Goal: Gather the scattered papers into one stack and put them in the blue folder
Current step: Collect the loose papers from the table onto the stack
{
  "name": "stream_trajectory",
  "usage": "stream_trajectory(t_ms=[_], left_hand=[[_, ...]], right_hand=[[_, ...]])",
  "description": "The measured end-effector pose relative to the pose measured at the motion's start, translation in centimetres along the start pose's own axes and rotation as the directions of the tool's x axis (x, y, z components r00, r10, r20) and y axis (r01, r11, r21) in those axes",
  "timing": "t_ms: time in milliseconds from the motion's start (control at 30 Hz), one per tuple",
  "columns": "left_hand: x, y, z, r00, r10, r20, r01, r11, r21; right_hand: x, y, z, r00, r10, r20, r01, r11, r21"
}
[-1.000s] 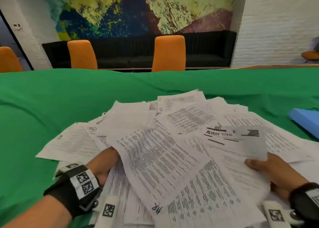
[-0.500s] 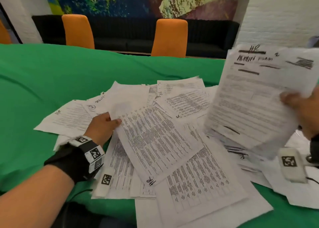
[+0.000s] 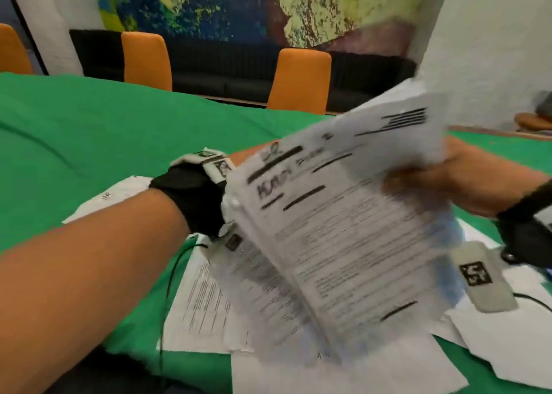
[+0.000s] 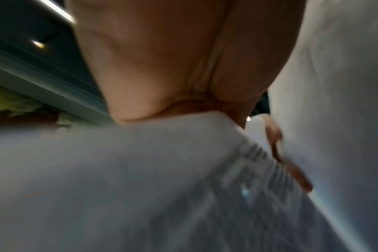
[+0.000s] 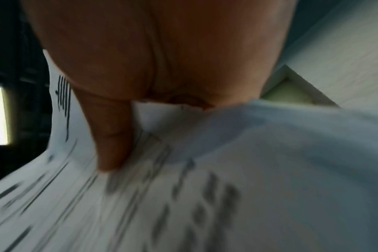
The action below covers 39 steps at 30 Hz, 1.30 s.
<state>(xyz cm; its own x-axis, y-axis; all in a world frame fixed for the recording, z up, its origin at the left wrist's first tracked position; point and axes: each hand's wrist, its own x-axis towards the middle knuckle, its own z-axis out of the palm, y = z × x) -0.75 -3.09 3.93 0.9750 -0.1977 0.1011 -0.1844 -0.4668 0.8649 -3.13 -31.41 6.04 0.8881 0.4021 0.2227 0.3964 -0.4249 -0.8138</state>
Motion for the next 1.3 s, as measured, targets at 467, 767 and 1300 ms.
stream_trajectory(t_ms=[467,767,1300], left_hand=[[-3.6,-6.5,-1.8,0.979,-0.103,0.178,0.123,0.987,-0.106],[-0.2,1.4,-2.1,0.941,0.121,0.317,-0.191,0.961,0.199],[-0.7,4.4,-4.7,0.888,0.283,0.361,-0.112,0.897,-0.428]], right_hand=[[-3.8,6.9,-1.3,0.963,0.264,-0.058,-0.257,0.961,0.101],[-1.6,-1.2,-4.4,0.979,-0.16,-0.127,0.065,0.831,-0.553],[0.2,0.6,-1.3,0.992,0.034,-0.123,-0.028,0.998,0.055]])
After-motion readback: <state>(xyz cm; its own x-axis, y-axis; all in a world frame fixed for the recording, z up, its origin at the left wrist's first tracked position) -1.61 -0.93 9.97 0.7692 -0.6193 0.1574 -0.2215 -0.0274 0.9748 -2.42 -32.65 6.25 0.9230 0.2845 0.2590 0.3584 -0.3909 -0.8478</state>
